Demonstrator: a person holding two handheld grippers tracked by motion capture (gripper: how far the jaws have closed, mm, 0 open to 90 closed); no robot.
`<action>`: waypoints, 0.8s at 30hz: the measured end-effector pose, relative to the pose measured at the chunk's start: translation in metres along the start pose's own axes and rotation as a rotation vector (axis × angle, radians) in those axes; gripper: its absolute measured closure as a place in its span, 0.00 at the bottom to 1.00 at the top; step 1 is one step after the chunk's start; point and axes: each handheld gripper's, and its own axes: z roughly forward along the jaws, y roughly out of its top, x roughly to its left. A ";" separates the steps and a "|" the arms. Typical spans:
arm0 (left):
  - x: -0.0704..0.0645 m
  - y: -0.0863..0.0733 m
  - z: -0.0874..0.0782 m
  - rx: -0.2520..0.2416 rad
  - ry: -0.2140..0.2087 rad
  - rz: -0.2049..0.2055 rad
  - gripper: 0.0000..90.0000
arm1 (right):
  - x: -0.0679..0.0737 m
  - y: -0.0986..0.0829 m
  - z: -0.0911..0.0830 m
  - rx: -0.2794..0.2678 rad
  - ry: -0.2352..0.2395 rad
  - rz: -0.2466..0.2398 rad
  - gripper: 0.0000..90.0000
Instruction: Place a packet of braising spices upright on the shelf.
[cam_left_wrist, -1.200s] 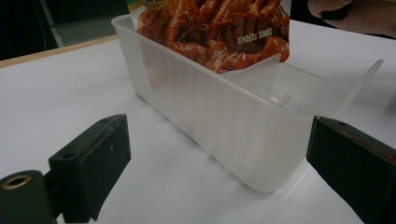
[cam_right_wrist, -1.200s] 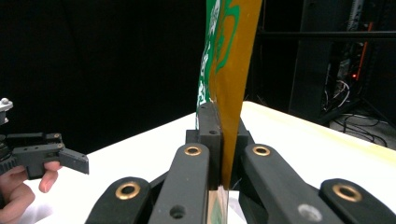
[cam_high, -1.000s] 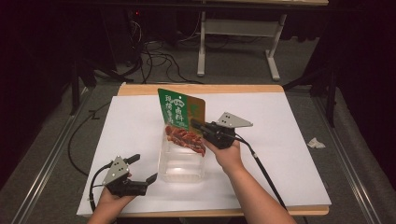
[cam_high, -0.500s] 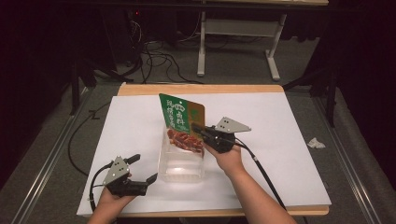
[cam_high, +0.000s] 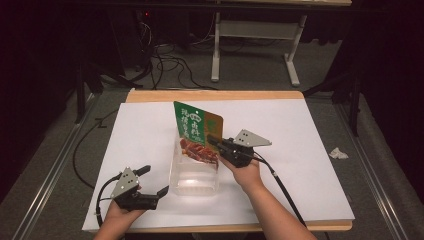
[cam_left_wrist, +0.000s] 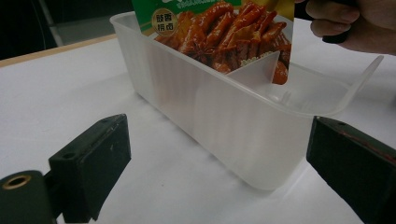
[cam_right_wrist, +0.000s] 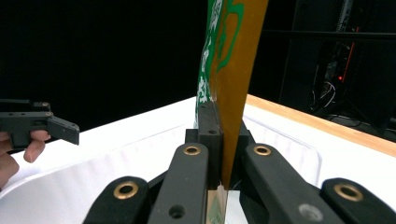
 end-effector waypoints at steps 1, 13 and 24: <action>0.000 0.000 0.000 0.000 0.000 0.000 0.08 | 0.000 0.000 0.000 0.000 0.000 0.007 1.00; 0.000 0.000 0.000 0.005 -0.002 0.001 0.08 | -0.003 0.002 0.001 0.036 -0.007 0.016 0.84; 0.000 -0.001 0.001 0.010 -0.007 0.002 0.08 | -0.006 0.009 -0.007 0.053 -0.040 0.033 0.38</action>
